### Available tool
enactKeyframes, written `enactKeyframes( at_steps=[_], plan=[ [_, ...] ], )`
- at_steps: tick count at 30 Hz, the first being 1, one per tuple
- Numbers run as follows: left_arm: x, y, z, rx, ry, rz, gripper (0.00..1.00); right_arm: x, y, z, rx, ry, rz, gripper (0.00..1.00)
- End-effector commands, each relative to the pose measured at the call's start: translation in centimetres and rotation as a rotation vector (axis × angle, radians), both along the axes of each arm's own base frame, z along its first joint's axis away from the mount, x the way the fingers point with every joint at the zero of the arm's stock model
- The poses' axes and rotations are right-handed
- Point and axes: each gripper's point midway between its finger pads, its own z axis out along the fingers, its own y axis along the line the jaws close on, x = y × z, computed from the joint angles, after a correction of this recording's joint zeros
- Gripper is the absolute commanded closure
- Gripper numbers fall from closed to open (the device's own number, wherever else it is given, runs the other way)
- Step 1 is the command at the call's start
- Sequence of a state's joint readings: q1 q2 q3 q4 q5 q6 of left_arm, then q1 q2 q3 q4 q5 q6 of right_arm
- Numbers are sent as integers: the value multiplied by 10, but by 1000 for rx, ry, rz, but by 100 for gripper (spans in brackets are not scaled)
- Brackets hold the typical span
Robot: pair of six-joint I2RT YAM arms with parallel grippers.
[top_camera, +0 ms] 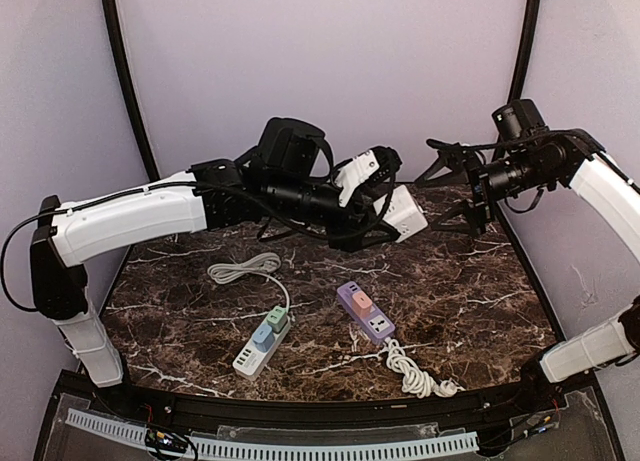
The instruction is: Insert the plug
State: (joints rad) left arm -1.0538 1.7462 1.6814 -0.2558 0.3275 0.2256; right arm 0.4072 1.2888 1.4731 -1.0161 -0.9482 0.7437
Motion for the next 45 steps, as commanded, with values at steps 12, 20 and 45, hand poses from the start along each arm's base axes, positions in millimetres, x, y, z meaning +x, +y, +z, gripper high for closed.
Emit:
enactKeyframes(
  at_steps=[12,20,45],
  plan=[
    [-8,-14,16,-29,-38,-45,99,-11,15,0,1,13,20,8],
    [-8,-17,12,-8,-43,-51,99,-15,22,-6,-27,20,28,14],
    [-10,-19,0,46,-64,-56,99,-14,22,-22,-90,30,31,31]
  ],
)
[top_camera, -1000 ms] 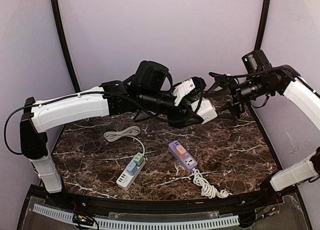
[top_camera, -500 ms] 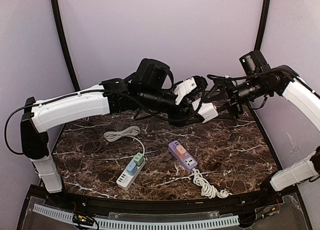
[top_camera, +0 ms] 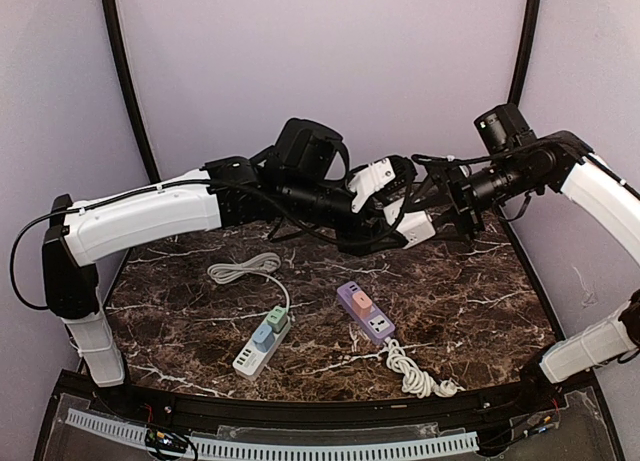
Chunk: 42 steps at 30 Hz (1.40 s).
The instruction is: Insert the plug
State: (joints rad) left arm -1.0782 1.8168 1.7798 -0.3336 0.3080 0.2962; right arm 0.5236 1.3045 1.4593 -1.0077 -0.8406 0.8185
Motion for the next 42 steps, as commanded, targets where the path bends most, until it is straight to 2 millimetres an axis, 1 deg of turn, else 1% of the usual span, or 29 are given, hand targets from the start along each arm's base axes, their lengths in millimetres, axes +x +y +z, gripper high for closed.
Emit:
enactKeyframes(
  at_steps=[1,5,8,11,13,14,15,16,17,18,19,20,21,22,23,25,26,27,29,30,31,32,33,34,35,36,37,39,42],
  plan=[
    [-7,-4,8,-9,-16,-21,99,-1,2,-4,-8,-16,19,31],
    [-6,-5,7,-6,-20,-17,99,-2,2,-6,-15,-12,22,37],
    [-5,-5,7,-5,-20,-12,99,-1,2,-6,-15,-14,21,45],
    [-5,-4,7,-2,-18,-8,98,-1,2,-4,-11,-19,23,56],
    [-5,-4,6,1,-14,-3,84,-1,2,-3,-7,-24,24,64],
    [-4,-3,7,1,-12,0,69,-2,2,-3,-6,-25,25,68],
    [-4,-3,6,2,-9,3,60,-1,2,-3,-7,-27,24,71],
    [-3,-2,7,1,-5,14,42,-1,2,-3,-8,-28,24,73],
    [-3,-1,6,2,-3,18,35,-1,2,-3,-11,-31,24,75],
    [-2,1,8,1,-4,31,25,-1,1,-4,-15,-33,23,77],
    [-2,2,6,6,-3,37,18,-1,1,-4,-19,-38,23,79],
    [-2,5,8,4,-8,49,14,-2,0,-4,-22,-41,23,80],
    [-3,6,4,13,-4,53,6,-2,-1,-5,-29,-44,24,81],
    [-3,10,9,5,-6,62,4,-2,-2,-6,-37,-49,25,83],
    [-5,14,8,6,-4,66,2,-2,-3,-8,-48,-57,28,85],
    [-6,22,9,1,0,87,1,-1,-6,-11,-74,-67,29,88],
    [-4,26,3,11,9,110,1,0,-7,-13,-88,-71,30,89],
    [-5,31,8,2,9,121,1,0,-8,-15,-102,-75,32,90],
    [-5,41,5,8,31,167,1,1,-10,-18,-125,-83,36,92],
    [-5,46,-2,23,44,180,1,1,-11,-20,-132,-87,41,93],
    [-5,52,3,10,54,210,1,1,-11,-22,-141,-90,45,94],
    [-5,57,-6,27,68,228,1,2,-12,-24,-151,-99,47,94],
    [-3,64,-2,19,79,266,1,3,-13,-26,-162,-105,51,95],
    [-2,70,-11,36,91,289,1,4,-14,-28,-173,-115,56,97],
    [0,77,-9,32,101,333,1,5,-16,-31,-189,-122,57,97],
    [3,83,-16,46,108,365,1,6,-17,-34,-205,-129,59,98],
    [8,92,-14,38,121,433,1,8,-18,-37,-220,-136,63,98],
    [15,107,-17,49,153,535,1,10,-19,-42,-235,-145,69,99],
    [17,121,-18,78,172,604,1,18,-15,-43,-227,-182,77,100]
  ],
)
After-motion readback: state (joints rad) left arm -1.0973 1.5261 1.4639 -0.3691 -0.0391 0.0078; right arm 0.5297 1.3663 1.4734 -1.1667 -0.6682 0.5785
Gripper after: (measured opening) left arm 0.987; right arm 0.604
